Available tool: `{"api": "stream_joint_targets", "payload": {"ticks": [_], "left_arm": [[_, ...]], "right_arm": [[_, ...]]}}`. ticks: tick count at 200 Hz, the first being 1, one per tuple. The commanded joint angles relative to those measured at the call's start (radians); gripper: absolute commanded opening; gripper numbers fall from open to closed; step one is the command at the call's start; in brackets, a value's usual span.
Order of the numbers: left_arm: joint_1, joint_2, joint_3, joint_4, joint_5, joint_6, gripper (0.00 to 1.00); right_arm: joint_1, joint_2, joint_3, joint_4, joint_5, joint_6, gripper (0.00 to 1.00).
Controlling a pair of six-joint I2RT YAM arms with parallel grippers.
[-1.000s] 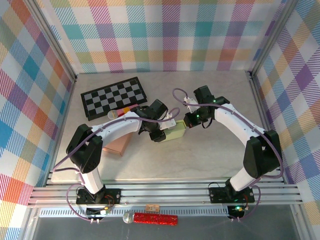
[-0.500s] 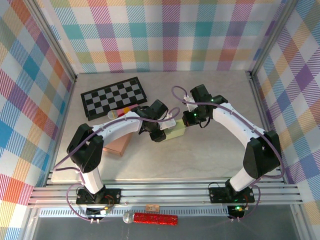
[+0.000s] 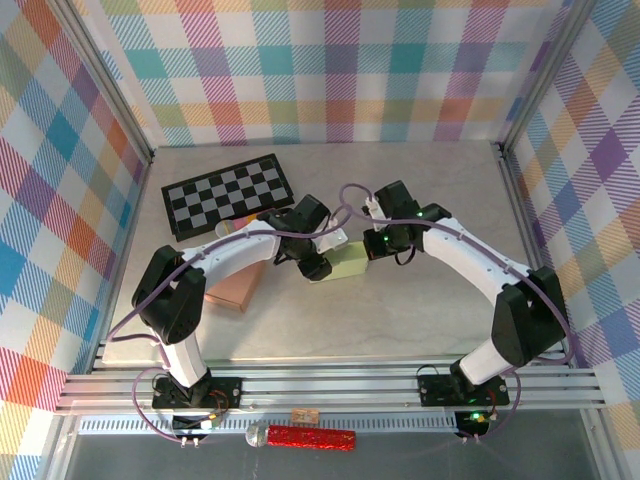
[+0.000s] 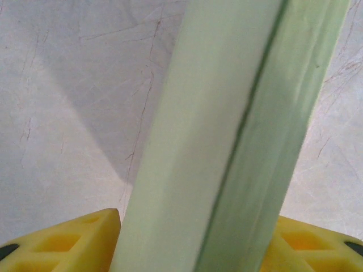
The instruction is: Fold the paper box
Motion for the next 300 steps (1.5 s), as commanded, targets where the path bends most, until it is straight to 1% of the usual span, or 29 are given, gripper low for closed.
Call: {"api": "stream_joint_targets", "payload": {"ticks": [1, 37, 79, 130, 143, 147, 154, 172, 192, 202, 211, 219, 236, 245, 254, 265, 279, 287, 300], "left_arm": [[0.01, -0.055, -0.024, 0.05, 0.031, -0.053, 0.58], [0.011, -0.093, -0.068, 0.097, 0.024, -0.096, 0.6], [0.011, -0.163, -0.102, 0.155, 0.013, -0.152, 0.62], [0.011, -0.143, -0.094, 0.138, 0.002, -0.158, 0.66], [0.011, -0.148, -0.101, 0.146, 0.0, -0.157, 0.7], [0.011, -0.151, -0.104, 0.15, -0.001, -0.158, 0.77], [0.011, -0.155, -0.109, 0.156, -0.008, -0.156, 0.83], [0.01, -0.179, -0.124, 0.181, -0.012, -0.15, 0.85], [0.01, -0.192, -0.112, 0.179, -0.034, -0.158, 0.86], [0.011, -0.208, -0.107, 0.188, -0.053, -0.184, 0.86], [0.012, -0.231, -0.101, 0.203, -0.078, -0.213, 0.91], [0.019, -0.261, -0.108, 0.24, -0.09, -0.267, 1.0], [0.06, -0.339, -0.148, 0.332, -0.132, -0.435, 1.0], [0.099, -0.364, -0.154, 0.349, -0.095, -0.511, 1.0], [0.132, -0.38, -0.145, 0.335, -0.067, -0.584, 0.95], [0.156, -0.383, -0.116, 0.266, -0.039, -0.641, 0.88], [0.16, -0.364, -0.062, 0.125, -0.015, -0.666, 0.74], [0.16, -0.353, -0.045, 0.044, 0.002, -0.673, 0.64], [0.16, -0.348, -0.047, -0.052, 0.031, -0.676, 0.56]], "right_arm": [[0.03, -0.029, -0.023, 0.024, 0.044, 0.044, 0.0], [0.052, -0.035, -0.022, 0.024, 0.09, 0.072, 0.0], [0.064, -0.033, -0.008, 0.006, 0.11, 0.092, 0.0], [0.092, -0.026, 0.001, -0.002, 0.144, 0.124, 0.0], [0.095, -0.029, 0.002, -0.003, 0.15, 0.128, 0.0], [0.096, -0.029, 0.001, -0.004, 0.151, 0.13, 0.0], [0.097, -0.03, 0.004, -0.005, 0.153, 0.132, 0.0], [0.101, -0.027, 0.007, -0.008, 0.156, 0.136, 0.0], [0.104, -0.022, 0.008, -0.01, 0.157, 0.142, 0.0], [0.106, -0.019, 0.008, -0.011, 0.158, 0.146, 0.0], [0.108, -0.018, 0.008, -0.011, 0.159, 0.149, 0.0], [0.11, -0.017, 0.007, -0.011, 0.161, 0.151, 0.0], [0.111, -0.016, 0.008, -0.014, 0.168, 0.152, 0.0], [0.111, -0.014, 0.01, -0.016, 0.171, 0.152, 0.0], [0.111, -0.012, 0.012, -0.019, 0.173, 0.153, 0.0], [0.111, -0.009, 0.015, -0.025, 0.173, 0.156, 0.0], [0.111, -0.002, 0.02, -0.032, 0.177, 0.159, 0.0], [0.111, 0.0, 0.021, -0.032, 0.178, 0.163, 0.0], [0.111, 0.005, 0.028, -0.038, 0.181, 0.165, 0.0]]}}
